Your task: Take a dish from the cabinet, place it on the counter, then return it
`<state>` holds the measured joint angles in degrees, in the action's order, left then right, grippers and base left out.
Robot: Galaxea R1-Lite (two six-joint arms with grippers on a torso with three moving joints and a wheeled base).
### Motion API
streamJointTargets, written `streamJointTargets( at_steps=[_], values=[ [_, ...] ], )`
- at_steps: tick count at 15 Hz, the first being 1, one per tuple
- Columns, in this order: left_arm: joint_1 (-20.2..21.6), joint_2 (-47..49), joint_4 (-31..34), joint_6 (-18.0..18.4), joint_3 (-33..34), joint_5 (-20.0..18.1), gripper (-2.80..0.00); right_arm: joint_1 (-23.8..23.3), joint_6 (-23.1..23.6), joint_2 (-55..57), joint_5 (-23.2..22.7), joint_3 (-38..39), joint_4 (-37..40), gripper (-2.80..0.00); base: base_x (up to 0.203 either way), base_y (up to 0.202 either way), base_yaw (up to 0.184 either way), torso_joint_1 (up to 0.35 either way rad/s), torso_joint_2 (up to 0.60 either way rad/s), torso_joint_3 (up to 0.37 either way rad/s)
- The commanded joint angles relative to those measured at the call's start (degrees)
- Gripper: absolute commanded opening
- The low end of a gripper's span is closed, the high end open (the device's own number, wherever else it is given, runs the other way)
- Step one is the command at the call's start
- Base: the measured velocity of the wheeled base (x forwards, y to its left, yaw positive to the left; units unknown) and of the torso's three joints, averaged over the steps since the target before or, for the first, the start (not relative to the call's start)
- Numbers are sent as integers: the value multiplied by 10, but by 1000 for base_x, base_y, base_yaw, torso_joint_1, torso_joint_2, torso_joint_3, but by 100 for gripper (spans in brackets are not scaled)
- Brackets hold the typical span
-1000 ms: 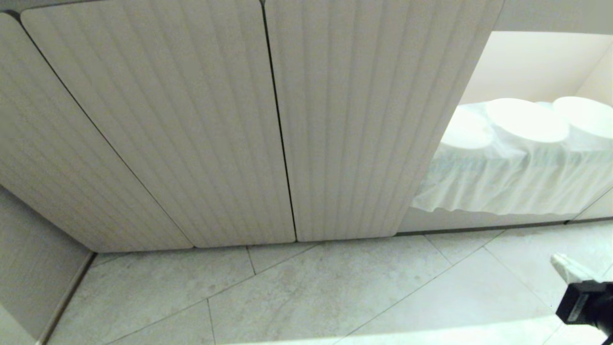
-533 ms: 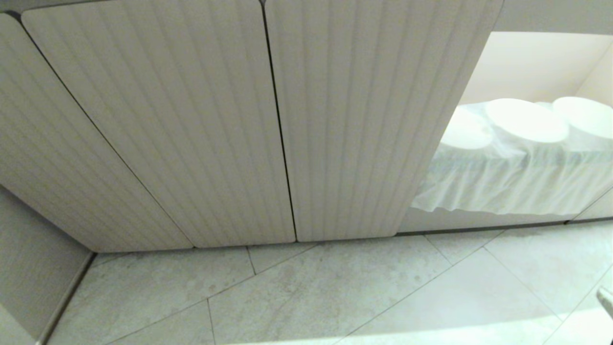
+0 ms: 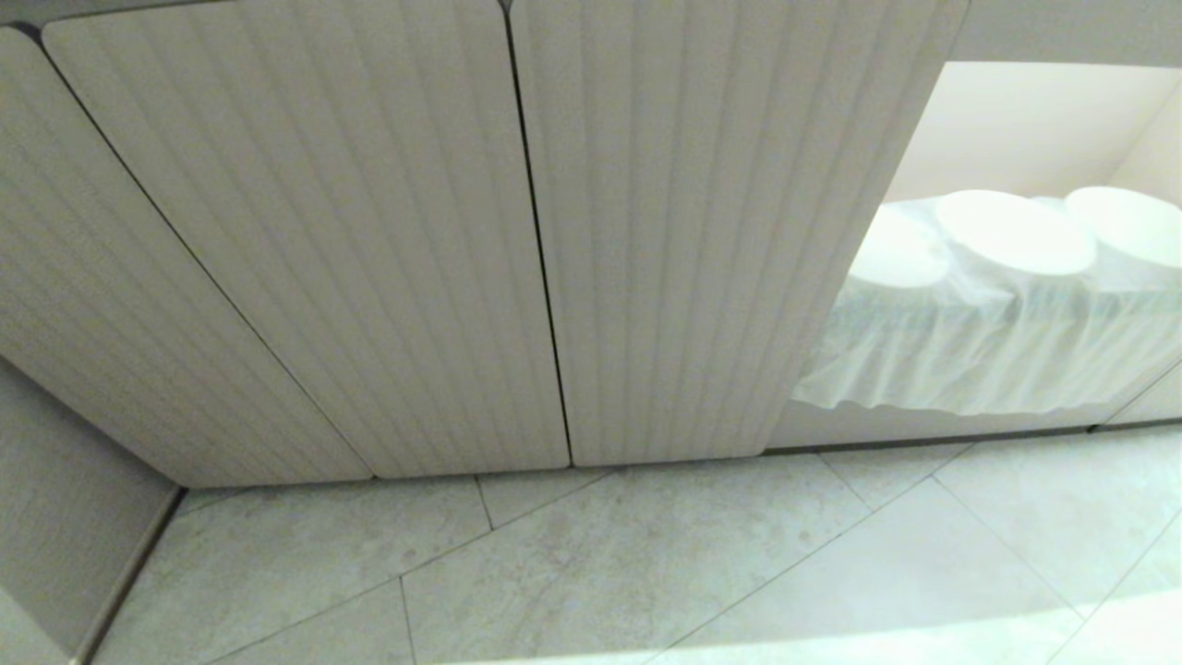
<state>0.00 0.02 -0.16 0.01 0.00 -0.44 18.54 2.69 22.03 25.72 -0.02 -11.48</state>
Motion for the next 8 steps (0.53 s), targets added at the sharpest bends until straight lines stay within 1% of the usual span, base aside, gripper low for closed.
streamJointTargets(
  at_steps=[1, 3, 6, 7, 8],
  values=[
    [0, 0, 0, 0, 0, 0, -280, 0, -5, -38, -28, 0, 2, -280, 0, 0, 0, 0, 0, 0],
    [0, 0, 0, 0, 0, 0, -280, 1, -26, -38, -91, 0, 3, -280, 0, 0, 0, 0, 0, 0],
    [0, 0, 0, 0, 0, 0, -280, 1, -66, -50, -199, 0, 15, -280, 0, 0, 0, 0, 0, 0],
    [0, 0, 0, 0, 0, 0, -280, 1, -69, -60, -226, 0, 34, -280, 0, 0, 0, 0, 0, 0],
    [0, 0, 0, 0, 0, 0, -280, 1, -67, -62, -235, 0, 61, -280, 0, 0, 0, 0, 0, 0]
  ],
)
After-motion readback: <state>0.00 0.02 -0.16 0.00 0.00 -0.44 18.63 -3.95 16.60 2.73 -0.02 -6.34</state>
